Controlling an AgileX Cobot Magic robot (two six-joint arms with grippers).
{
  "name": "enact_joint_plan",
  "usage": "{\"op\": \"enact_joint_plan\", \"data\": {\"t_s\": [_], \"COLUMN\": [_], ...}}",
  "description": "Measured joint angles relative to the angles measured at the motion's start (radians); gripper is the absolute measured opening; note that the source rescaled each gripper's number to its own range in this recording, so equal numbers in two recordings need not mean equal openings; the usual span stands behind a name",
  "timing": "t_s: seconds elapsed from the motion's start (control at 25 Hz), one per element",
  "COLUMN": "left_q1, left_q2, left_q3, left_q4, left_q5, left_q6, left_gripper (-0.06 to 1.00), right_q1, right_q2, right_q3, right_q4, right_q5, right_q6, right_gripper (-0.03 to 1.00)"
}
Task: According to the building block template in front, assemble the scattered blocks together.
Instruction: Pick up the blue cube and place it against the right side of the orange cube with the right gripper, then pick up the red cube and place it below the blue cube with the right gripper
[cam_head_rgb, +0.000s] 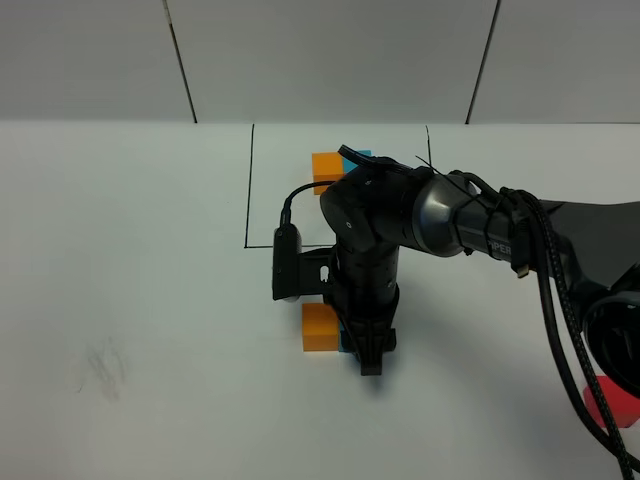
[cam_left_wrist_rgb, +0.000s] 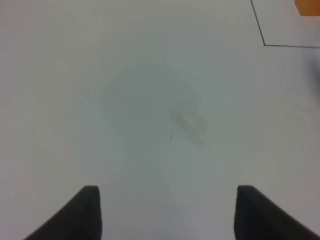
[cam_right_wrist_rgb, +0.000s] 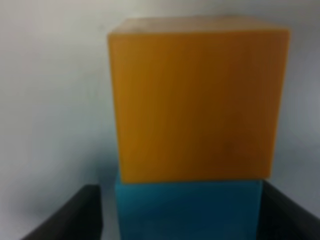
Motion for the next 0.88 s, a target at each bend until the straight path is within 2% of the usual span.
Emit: {"op": "enact_joint_plan", "data": {"t_s": [0.12,0.2,0.28,0.4,0.48,0.56,0.72,0.88], "left_q1": [0.0,0.0,0.0,0.0,0.0,0.0,0.0,0.0], "left_q2": [0.0,0.0,0.0,0.0,0.0,0.0,0.0,0.0], "left_q3": [0.0,0.0,0.0,0.0,0.0,0.0,0.0,0.0], "left_q4": [0.0,0.0,0.0,0.0,0.0,0.0,0.0,0.0], "left_q5": [0.0,0.0,0.0,0.0,0.0,0.0,0.0,0.0], "left_q6": [0.0,0.0,0.0,0.0,0.0,0.0,0.0,0.0], "left_gripper": [0.29,0.29,0.29,0.29,0.29,0.29,0.29,0.29], "right_q1": [0.0,0.0,-0.005,-0.028,-0.064,-0.118,-0.251,-0.395], "right_q2": [-0.04,-0.09,-0.137,-0.248,-0.351,-0.466,-0.712,-0.894], "right_q3": [0.001,0.001,0.004,0.079,0.184,0.299,0.513,0.67], "right_q4": [-0.02,-0.046,-0.079,-0.154,-0.204,-0.22,-0.214,-0.203], "right_q5": [0.034,0.084,0.136,0.159,0.135,0.089,0.018,0.013], "right_q6": [0.102,0.221,0.371,0.68,0.85,0.96,1.083,1.137], "right_gripper": [0.85,0.95,0.98,1.0,1.0,1.0,0.98,0.98]}}
